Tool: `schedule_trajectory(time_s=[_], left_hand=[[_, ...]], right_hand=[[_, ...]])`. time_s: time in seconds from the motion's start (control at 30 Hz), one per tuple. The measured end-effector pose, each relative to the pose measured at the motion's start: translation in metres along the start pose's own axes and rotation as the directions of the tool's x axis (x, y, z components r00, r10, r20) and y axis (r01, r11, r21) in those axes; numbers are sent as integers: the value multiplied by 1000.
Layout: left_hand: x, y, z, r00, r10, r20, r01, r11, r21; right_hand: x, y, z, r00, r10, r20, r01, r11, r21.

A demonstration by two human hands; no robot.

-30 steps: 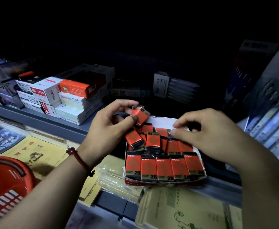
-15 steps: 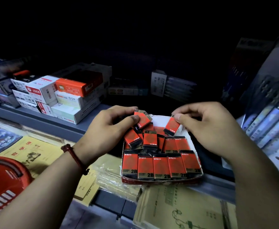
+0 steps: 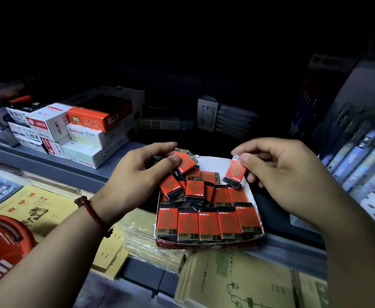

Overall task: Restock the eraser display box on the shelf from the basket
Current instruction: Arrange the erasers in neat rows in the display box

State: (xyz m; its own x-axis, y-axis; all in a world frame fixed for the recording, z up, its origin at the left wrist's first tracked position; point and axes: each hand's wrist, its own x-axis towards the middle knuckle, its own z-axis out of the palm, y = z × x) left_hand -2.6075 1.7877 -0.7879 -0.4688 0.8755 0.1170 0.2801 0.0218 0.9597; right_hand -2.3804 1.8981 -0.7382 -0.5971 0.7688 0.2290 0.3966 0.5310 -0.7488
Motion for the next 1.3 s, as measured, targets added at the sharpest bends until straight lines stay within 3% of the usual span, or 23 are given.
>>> schedule_trajectory(time_s=[0.17,0.5,0.73,0.9,1.1,1.3], left_hand=[[-1,0,1,1000,-3,-1,3,1000,-7],[-1,-2,1,1000,2,-3,-2,1000,-2],[0,-2,2,1000,14,3,-14,1000,-16],[-1,-1,2,1000,16,4,-16,1000,-7],[-2,1,1,1000,23,12,-23,1000,5],[-2,2,0,1000,22,18,-22,1000,11]], right_hand=[[-6,-3,-4,997,3,81,3,997,-82],[-7,-6,-4,998,50,30,-53,993,110],[-3,-1,-1,993,109,-42,-106,991,84],[-1,-4,2,998,59,-20,-57,995,84],[-1,-5,6,997,82,8,-82,976,204],[0,0,7,996,90,26,-91,995,30]])
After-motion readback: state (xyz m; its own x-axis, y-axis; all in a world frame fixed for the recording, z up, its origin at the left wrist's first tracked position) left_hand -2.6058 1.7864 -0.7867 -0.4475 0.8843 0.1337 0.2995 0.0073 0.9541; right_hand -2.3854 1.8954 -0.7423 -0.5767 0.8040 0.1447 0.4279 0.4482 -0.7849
